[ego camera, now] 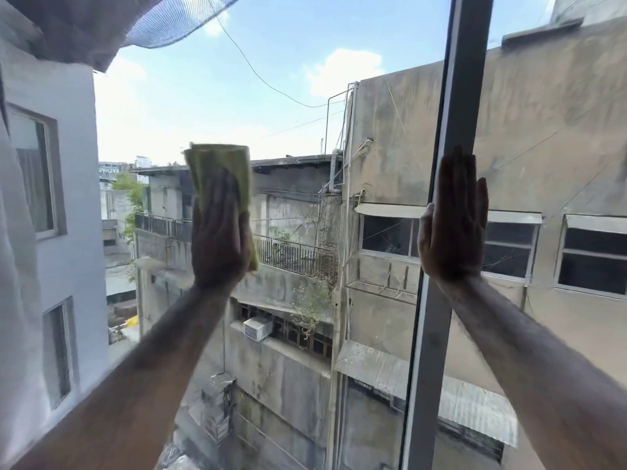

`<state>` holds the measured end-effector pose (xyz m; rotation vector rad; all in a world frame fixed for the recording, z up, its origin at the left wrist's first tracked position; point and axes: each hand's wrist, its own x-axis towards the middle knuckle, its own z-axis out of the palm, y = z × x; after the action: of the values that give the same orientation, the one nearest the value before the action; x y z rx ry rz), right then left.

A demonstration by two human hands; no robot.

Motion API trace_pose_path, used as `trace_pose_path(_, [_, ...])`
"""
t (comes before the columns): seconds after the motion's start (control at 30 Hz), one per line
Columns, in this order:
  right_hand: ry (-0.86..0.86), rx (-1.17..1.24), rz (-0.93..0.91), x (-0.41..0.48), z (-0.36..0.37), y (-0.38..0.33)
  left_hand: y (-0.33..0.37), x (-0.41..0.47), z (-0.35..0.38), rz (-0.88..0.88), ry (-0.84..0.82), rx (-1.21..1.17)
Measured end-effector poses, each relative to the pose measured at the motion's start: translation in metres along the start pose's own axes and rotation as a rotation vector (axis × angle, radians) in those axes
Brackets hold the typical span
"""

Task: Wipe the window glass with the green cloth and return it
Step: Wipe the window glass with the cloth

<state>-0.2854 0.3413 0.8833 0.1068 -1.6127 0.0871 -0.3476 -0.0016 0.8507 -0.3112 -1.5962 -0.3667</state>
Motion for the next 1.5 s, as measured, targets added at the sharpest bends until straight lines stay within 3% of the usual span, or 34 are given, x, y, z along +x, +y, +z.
trace_pose_path(0.1, [0.009,-0.014,-0.007,-0.001,0.001,0.0,0.014,0.06,-0.002,-0.406,0.122,-0.064])
trace_pose_path(0.17, [0.008,-0.019,-0.006,0.0,0.001,0.0,0.045,0.089,0.006,-0.417,0.111,-0.089])
trace_pose_path(0.37, [-0.009,-0.021,-0.002,-0.001,0.001,0.0,0.145,0.031,0.046,0.362,-0.025,-0.078])
trace_pose_path(0.43, [-0.007,-0.024,0.011,0.001,-0.001,-0.001,0.144,-0.022,0.045,0.497,-0.154,-0.076])
trace_pose_path(0.5, [-0.011,-0.023,0.013,0.001,-0.002,-0.001,0.111,-0.07,0.036,0.518,-0.232,-0.049])
trace_pose_path(0.6, [-0.005,-0.014,0.005,0.001,-0.001,-0.001,0.038,-0.101,0.009,0.299,-0.181,-0.024])
trace_pose_path(0.73, [0.001,-0.018,0.012,0.0,0.0,-0.002,-0.012,-0.027,-0.009,-0.257,0.009,-0.016])
trace_pose_path(0.83, [0.002,-0.024,0.007,-0.001,-0.001,-0.001,0.014,0.06,0.0,-0.346,0.103,-0.061])
trace_pose_path(0.93, [0.004,-0.037,-0.005,-0.001,0.0,0.0,0.079,0.09,0.021,-0.128,0.083,-0.051])
trace_pose_path(1.03, [0.007,-0.029,-0.006,-0.001,-0.001,0.0,0.146,0.043,0.038,0.292,-0.017,-0.058])
trace_pose_path(1.1, [-0.003,-0.029,0.011,-0.001,-0.002,-0.001,0.156,-0.014,0.042,0.497,-0.164,-0.073])
trace_pose_path(1.17, [-0.007,-0.036,0.013,0.0,-0.002,-0.001,0.129,-0.062,0.037,0.527,-0.23,-0.066])
trace_pose_path(1.27, [-0.014,-0.035,0.003,-0.001,-0.002,-0.001,0.06,-0.103,0.014,0.381,-0.239,0.043])
trace_pose_path(1.33, [-0.013,-0.036,0.004,-0.001,-0.002,-0.001,0.018,-0.099,-0.005,0.122,-0.199,0.078])
trace_pose_path(1.43, [-0.009,-0.03,0.008,-0.001,-0.002,-0.001,-0.011,-0.035,-0.012,-0.283,-0.061,0.077])
trace_pose_path(1.5, [0.003,-0.025,0.009,-0.002,-0.002,-0.001,-0.005,0.025,-0.008,-0.357,0.012,0.039])
